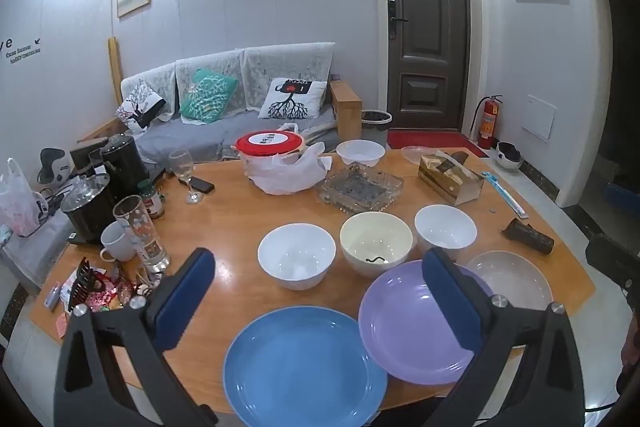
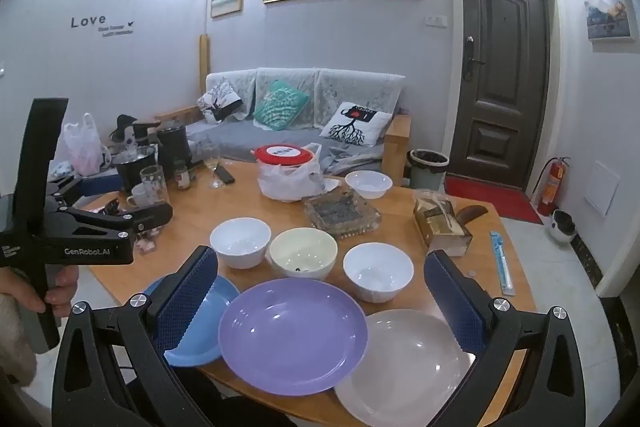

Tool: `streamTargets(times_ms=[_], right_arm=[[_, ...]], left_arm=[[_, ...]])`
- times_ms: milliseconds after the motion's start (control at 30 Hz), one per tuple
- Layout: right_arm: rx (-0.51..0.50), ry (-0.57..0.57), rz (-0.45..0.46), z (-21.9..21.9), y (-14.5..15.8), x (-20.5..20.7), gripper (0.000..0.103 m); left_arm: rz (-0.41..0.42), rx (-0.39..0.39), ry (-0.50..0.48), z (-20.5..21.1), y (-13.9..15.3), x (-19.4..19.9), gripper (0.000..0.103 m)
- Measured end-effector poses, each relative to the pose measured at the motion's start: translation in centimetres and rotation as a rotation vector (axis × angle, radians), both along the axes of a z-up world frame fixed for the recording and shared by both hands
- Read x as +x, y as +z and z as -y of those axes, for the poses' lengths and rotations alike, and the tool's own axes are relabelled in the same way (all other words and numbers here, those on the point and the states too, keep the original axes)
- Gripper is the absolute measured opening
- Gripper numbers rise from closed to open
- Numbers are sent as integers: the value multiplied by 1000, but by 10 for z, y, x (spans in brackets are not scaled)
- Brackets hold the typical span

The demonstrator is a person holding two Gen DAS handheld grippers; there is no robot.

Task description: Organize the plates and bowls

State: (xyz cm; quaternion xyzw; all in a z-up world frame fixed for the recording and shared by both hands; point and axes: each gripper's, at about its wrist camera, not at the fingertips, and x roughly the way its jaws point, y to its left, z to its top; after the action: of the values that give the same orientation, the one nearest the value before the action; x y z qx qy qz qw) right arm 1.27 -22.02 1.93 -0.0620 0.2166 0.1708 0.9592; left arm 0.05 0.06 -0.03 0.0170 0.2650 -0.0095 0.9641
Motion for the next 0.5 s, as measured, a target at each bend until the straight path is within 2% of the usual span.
streamTargets(times_ms=[500], right_arm=[[26, -5, -34, 0, -13, -6, 102]], left_arm=[[-36, -6, -24, 7, -8, 3, 103]])
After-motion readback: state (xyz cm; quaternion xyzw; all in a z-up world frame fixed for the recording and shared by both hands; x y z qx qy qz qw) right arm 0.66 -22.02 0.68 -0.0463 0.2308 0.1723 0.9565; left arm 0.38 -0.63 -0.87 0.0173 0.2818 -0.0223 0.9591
